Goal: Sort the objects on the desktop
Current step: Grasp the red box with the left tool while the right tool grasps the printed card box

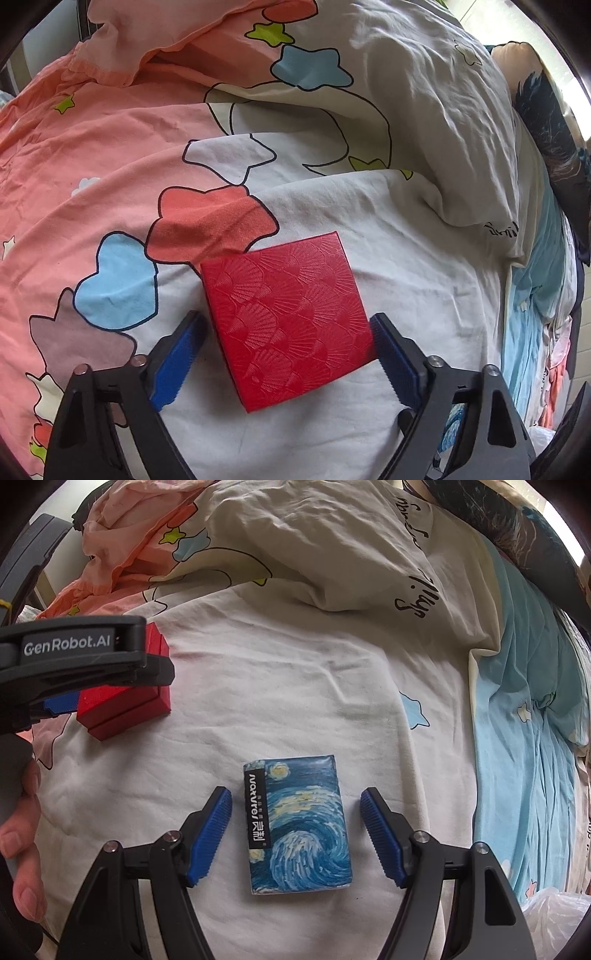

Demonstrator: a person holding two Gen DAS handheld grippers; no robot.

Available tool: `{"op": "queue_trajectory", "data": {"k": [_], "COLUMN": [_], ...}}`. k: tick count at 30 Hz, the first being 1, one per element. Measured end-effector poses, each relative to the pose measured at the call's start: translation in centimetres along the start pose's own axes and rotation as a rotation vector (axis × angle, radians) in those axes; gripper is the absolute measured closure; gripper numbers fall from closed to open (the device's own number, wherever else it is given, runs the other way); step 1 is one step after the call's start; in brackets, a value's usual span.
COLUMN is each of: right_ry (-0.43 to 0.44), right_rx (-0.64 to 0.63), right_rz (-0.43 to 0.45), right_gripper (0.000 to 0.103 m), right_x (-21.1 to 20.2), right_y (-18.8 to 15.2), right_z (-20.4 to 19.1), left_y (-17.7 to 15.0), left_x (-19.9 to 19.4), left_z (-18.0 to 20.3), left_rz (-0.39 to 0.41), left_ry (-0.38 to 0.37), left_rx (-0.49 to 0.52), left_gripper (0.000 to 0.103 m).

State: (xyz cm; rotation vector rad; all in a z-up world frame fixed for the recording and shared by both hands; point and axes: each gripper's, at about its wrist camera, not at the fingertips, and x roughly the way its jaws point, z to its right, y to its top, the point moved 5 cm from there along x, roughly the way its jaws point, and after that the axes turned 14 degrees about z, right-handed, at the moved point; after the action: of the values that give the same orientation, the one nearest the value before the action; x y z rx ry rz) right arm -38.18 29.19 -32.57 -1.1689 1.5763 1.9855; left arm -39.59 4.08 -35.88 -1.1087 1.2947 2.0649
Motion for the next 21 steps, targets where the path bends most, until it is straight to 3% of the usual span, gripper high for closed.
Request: {"op": "queue_trajectory", "data": {"k": [7,9,16,21], "right_ry": [0.001,-0.001,-0.004,-0.005], "right_rx": [0.004,0.005,0.015,0.040], "right_rz": [0.000,-0.002,0.002,0.003], "right_gripper": [0.034,0.034,0.034,0.034], "right_x": [0.0,-1.1,-1.0,-0.9], "right_y": [0.1,0.0,0.1,0.4], "right_z": [0.6,-1.7,-1.2,-0.6], "left_y": [-0.4,-0.9,-3.1,-4.7], "left_x": [-1.1,-1.9,-3.9,-4.3], "left_z": [-1.0,-1.0,0.1,0.9], "left_rz": [-0.046,-0.055,-0.033,-0.031], "left_ry": [-0.039,-0.040,-0.053,-0.085], "left_rx": [0.085,0.140,0.323,0.394], "left_gripper": [0.024,0.024,0.025,0.025]}}
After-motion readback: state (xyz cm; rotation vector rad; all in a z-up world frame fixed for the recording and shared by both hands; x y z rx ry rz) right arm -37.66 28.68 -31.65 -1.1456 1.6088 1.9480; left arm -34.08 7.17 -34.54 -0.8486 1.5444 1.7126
